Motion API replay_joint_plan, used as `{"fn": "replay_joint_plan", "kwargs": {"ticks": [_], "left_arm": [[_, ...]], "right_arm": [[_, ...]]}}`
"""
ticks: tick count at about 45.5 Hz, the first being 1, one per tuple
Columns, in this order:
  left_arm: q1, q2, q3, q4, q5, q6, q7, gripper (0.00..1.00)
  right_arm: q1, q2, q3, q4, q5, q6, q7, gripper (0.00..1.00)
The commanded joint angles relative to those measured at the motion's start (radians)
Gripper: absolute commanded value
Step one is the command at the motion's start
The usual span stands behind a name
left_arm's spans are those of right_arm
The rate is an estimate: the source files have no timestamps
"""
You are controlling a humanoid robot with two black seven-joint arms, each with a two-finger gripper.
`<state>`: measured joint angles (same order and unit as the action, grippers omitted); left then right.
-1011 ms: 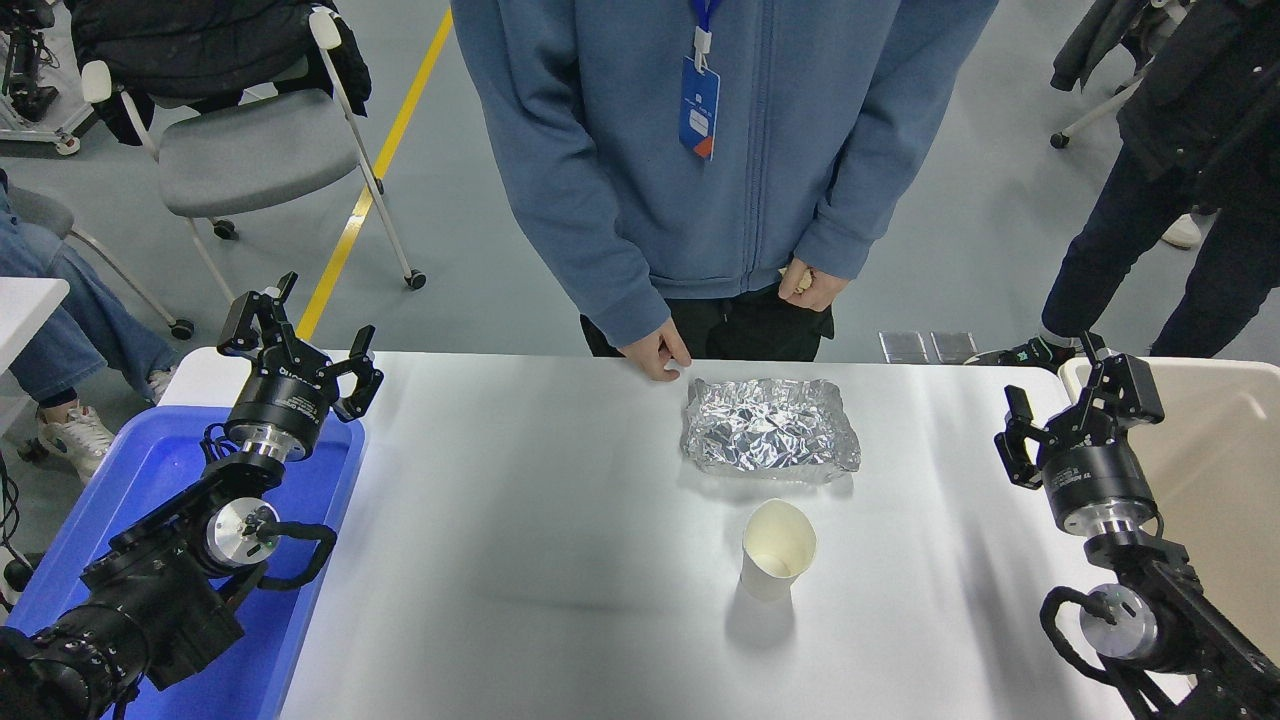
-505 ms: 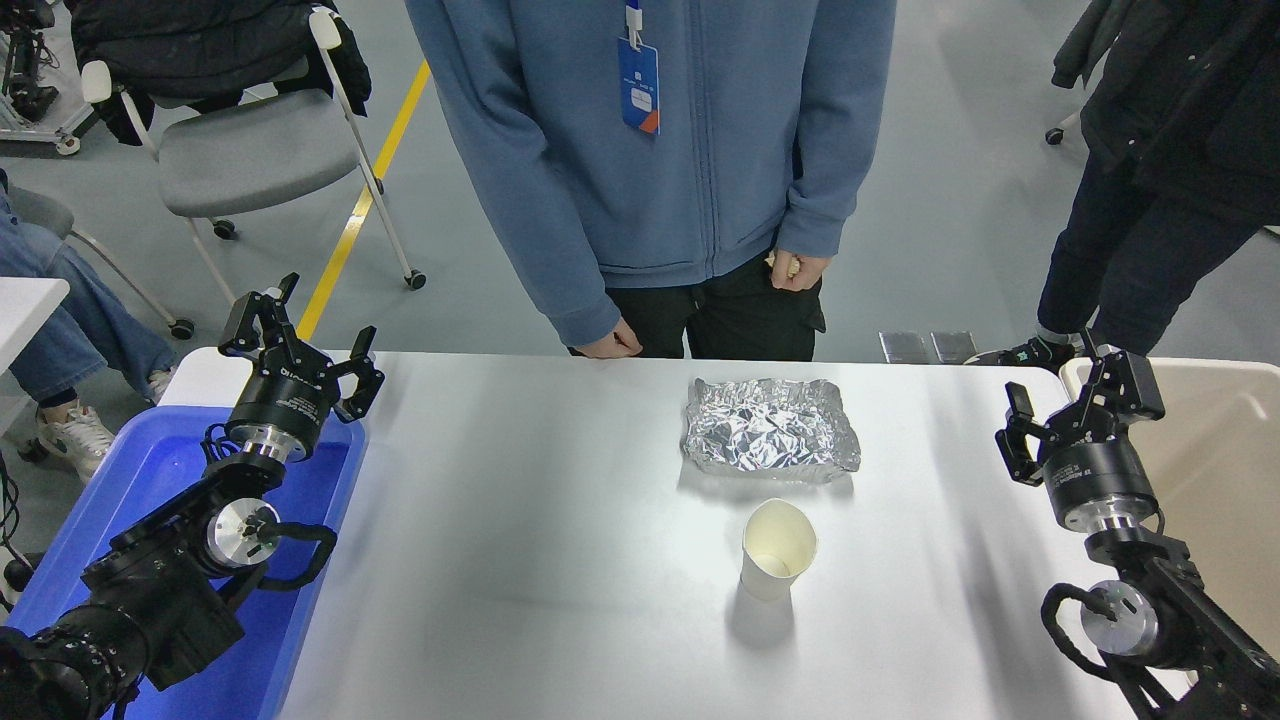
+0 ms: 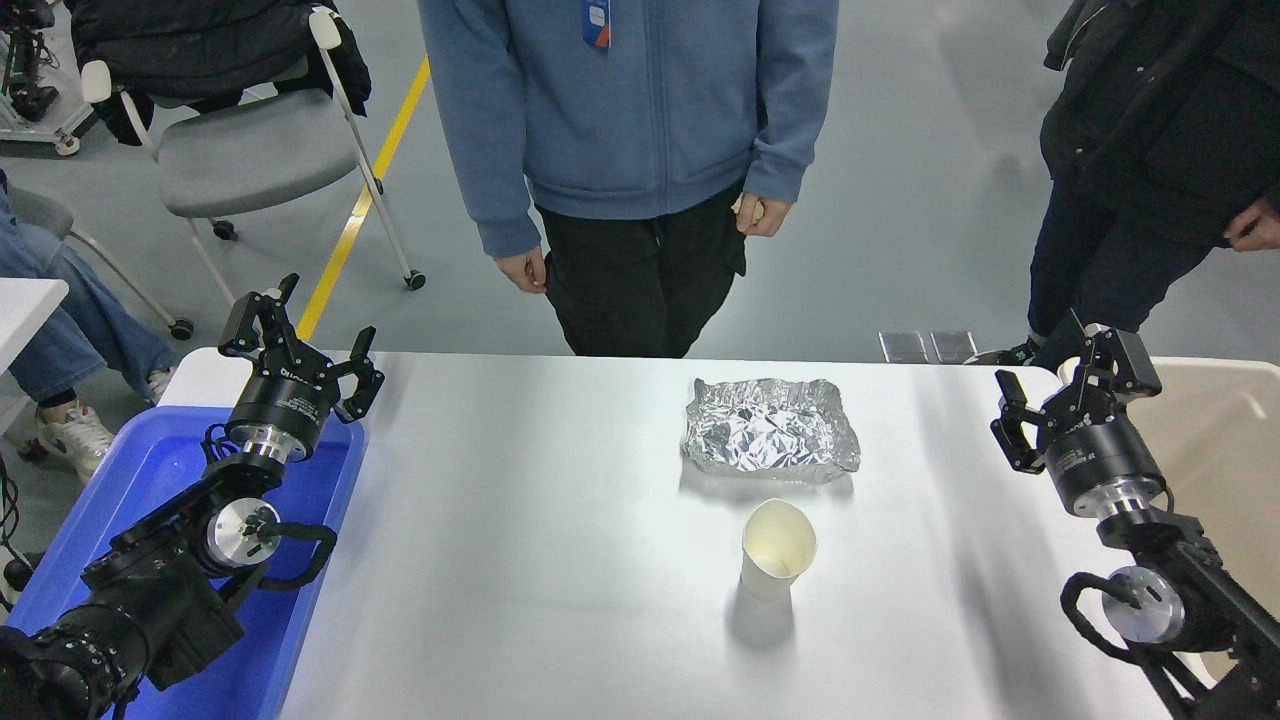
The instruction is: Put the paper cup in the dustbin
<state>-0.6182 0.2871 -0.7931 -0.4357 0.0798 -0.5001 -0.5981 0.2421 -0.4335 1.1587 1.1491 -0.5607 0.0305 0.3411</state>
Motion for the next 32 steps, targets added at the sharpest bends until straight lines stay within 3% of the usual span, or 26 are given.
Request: {"fn": "replay_joint_plan", "kwargs": {"ticks": [1,21,29,32], "left_arm": [[0.000,0.000,0.000,0.000,0.000,0.000,0.000,1.00],[0.000,0.000,0.000,0.000,0.000,0.000,0.000,1.00],[0.000,0.000,0.000,0.000,0.000,0.000,0.000,1.00],[0.000,0.000,-0.002,0.000,0.000,0.000,0.000,1.00]], "right_arm": [[-0.011,-0.152,-0.112,0.129,-0.048,0.003,-0.056,0.99],[0.009,-0.343,-0.260,0.285,-0.608,0.000,-0.051,0.99],[0.120,-0.407,-0.399,0.313,-0.726,-0.001,-0.047,0.99],[0.247,-0.439,-0.528,0.317,-0.731,-0.001,-0.047,0.99]]}}
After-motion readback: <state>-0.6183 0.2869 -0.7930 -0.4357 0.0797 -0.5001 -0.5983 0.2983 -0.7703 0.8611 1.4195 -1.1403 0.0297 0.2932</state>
